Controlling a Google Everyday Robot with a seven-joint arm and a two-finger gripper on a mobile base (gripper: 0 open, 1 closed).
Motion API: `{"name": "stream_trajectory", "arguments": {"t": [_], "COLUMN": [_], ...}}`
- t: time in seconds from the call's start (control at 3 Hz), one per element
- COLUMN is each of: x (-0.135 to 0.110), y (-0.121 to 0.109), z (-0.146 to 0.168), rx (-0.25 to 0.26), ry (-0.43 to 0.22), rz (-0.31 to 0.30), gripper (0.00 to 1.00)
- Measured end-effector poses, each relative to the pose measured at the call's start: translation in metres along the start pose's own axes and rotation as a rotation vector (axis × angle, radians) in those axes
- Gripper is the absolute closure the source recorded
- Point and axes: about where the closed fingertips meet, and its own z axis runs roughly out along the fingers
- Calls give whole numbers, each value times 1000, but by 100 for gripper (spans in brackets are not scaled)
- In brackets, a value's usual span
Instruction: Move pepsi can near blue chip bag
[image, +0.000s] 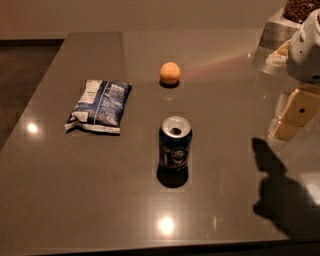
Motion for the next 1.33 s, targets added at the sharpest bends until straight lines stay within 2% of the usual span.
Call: {"name": "stream_trajectory", "arguments": {"t": [0.67, 1.0, 1.33], "x": [-1, -25, -67], "y": [-2, -4, 5], "z": [0, 7, 18], "rx": [-4, -32, -92], "ry": [-21, -99, -176], "rz": [-6, -46, -93], "gripper": [0, 0, 0]}}
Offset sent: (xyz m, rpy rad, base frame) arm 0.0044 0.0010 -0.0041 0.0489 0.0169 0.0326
